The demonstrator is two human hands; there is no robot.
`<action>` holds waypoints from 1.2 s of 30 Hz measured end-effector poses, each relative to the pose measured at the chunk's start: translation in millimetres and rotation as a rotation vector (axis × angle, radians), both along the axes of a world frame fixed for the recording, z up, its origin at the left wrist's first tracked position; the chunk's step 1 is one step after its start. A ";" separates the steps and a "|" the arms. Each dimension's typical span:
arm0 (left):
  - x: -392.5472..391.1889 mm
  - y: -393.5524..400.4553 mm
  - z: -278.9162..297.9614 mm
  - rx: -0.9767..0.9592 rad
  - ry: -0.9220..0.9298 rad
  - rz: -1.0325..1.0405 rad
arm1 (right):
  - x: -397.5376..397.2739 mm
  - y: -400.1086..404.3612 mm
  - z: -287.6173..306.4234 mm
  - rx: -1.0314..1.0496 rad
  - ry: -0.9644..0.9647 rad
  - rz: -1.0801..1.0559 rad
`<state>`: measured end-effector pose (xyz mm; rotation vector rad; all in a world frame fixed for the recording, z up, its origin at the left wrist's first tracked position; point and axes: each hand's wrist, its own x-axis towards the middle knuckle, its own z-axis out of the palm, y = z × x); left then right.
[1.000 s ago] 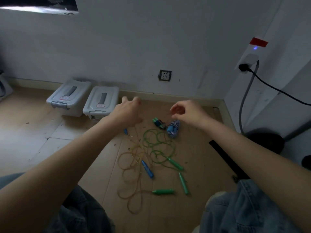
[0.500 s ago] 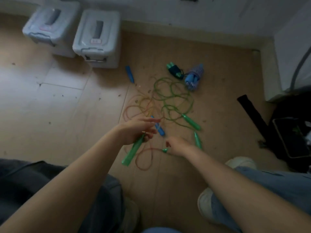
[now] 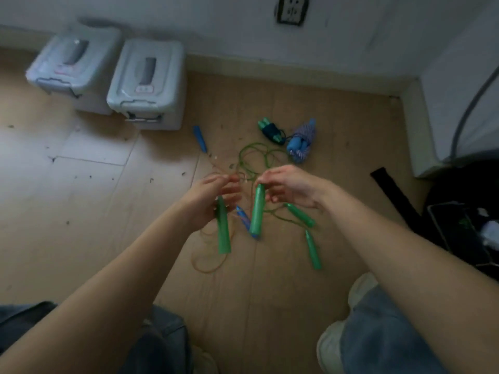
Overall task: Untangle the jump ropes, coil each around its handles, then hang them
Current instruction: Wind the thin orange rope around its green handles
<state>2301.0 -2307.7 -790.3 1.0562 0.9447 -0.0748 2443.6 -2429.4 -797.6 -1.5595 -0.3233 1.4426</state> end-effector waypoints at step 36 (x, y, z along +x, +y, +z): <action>-41.8 1.6 223.3 0.432 -0.231 -0.941 | -53.1 -65.8 238.2 0.186 -0.925 0.145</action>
